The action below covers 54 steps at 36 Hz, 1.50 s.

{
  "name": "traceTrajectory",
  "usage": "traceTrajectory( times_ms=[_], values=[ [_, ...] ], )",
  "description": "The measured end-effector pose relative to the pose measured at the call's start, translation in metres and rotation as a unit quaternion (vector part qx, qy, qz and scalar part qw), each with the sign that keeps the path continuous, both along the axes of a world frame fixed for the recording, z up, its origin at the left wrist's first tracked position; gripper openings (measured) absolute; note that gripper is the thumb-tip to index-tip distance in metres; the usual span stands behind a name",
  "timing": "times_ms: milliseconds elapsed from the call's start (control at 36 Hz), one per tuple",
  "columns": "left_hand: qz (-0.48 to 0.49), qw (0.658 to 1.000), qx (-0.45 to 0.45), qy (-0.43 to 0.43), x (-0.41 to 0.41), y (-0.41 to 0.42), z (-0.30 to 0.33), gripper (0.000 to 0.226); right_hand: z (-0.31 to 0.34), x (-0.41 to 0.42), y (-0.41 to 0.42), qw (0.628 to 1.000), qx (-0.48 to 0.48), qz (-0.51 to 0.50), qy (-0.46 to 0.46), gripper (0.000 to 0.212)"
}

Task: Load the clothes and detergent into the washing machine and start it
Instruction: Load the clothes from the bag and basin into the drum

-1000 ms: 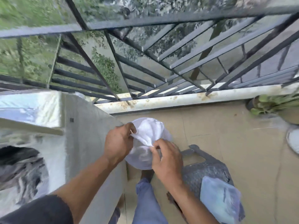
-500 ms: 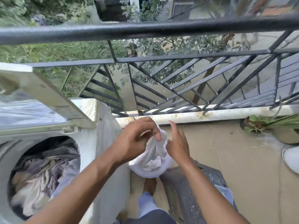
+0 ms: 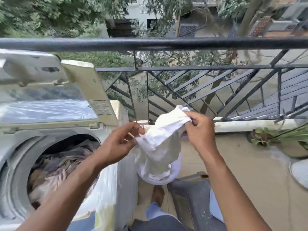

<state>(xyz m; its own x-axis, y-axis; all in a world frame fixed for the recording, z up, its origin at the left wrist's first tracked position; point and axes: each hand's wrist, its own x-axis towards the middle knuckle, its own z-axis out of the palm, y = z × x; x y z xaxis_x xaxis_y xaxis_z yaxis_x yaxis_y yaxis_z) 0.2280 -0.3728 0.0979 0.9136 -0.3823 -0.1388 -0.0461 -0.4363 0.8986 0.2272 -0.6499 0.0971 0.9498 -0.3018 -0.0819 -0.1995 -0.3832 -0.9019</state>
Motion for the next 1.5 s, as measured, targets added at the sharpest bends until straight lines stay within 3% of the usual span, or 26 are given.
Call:
traceTrajectory(
  times_ms=[111,222,278,361,472,556,667,806,917,972,1056,1139,1222,1278,1306,1361,1417,1500],
  values=[
    [0.027,0.998,-0.022,0.054,-0.014,0.008,-0.003,0.065,0.053,-0.018,0.025,0.99,0.132,-0.001,-0.044,0.039],
    [0.022,0.991,-0.058,0.118,-0.018,0.017,0.002,0.072,0.092,-0.03,0.049,0.977,0.195,0.013,-0.088,0.035],
    [0.0,0.993,-0.032,0.113,-0.018,0.019,0.004,0.055,0.11,-0.034,0.062,0.966,0.234,0.021,-0.108,0.032],
    [-0.008,0.999,0.022,0.021,-0.02,0.018,0.003,0.014,0.136,-0.038,0.082,0.945,0.29,0.03,-0.148,0.029],
    [0.061,0.997,-0.044,-0.022,-0.021,0.028,0.012,0.027,0.157,-0.042,0.097,0.936,0.287,-0.001,-0.203,0.026],
    [0.101,0.99,-0.099,0.016,-0.018,0.04,0.033,0.018,0.161,-0.047,0.1,0.933,0.264,-0.046,-0.239,0.026],
    [0.125,0.957,-0.254,0.063,-0.014,0.05,0.074,0.021,0.143,-0.054,0.096,0.944,0.15,-0.131,-0.264,0.044],
    [0.053,0.904,-0.409,0.109,-0.017,0.052,0.121,0.028,0.082,-0.074,0.098,0.961,-0.017,-0.198,-0.194,0.035],
    [-0.006,0.882,-0.453,0.129,-0.024,0.05,0.14,0.034,0.028,-0.097,0.11,0.992,-0.056,-0.1,-0.058,0.049],
    [-0.024,0.87,-0.467,0.156,-0.029,0.05,0.142,0.035,0.012,-0.106,0.12,0.999,-0.035,-0.015,0.025,0.062],
    [-0.006,0.844,-0.498,0.199,-0.04,0.053,0.148,0.046,0.0,-0.115,0.139,0.993,0.001,0.094,0.077,0.088],
    [0.012,0.813,-0.534,0.231,-0.047,0.062,0.151,0.058,-0.001,-0.118,0.157,0.986,0.118,0.092,0.07,0.11],
    [0.019,0.79,-0.557,0.255,-0.048,0.077,0.145,0.056,0.005,-0.115,0.174,0.969,0.236,0.047,0.045,0.084],
    [0.033,0.79,-0.558,0.252,-0.045,0.094,0.135,0.054,0.012,-0.114,0.181,0.952,0.302,0.039,0.044,0.047],
    [0.044,0.796,-0.551,0.246,-0.044,0.104,0.128,0.053,0.015,-0.114,0.183,0.942,0.326,0.057,0.046,0.04],
    [0.085,0.833,-0.497,0.227,-0.041,0.124,0.112,0.05,0.017,-0.113,0.185,0.919,0.38,0.089,0.049,0.045],
    [0.135,0.876,-0.415,0.204,-0.041,0.143,0.09,0.048,0.018,-0.111,0.189,0.898,0.431,0.077,0.043,0.034],
    [0.199,0.903,-0.321,0.202,-0.047,0.172,0.048,0.035,0.014,-0.108,0.199,0.879,0.47,0.081,0.027,0.03]
  ],
)
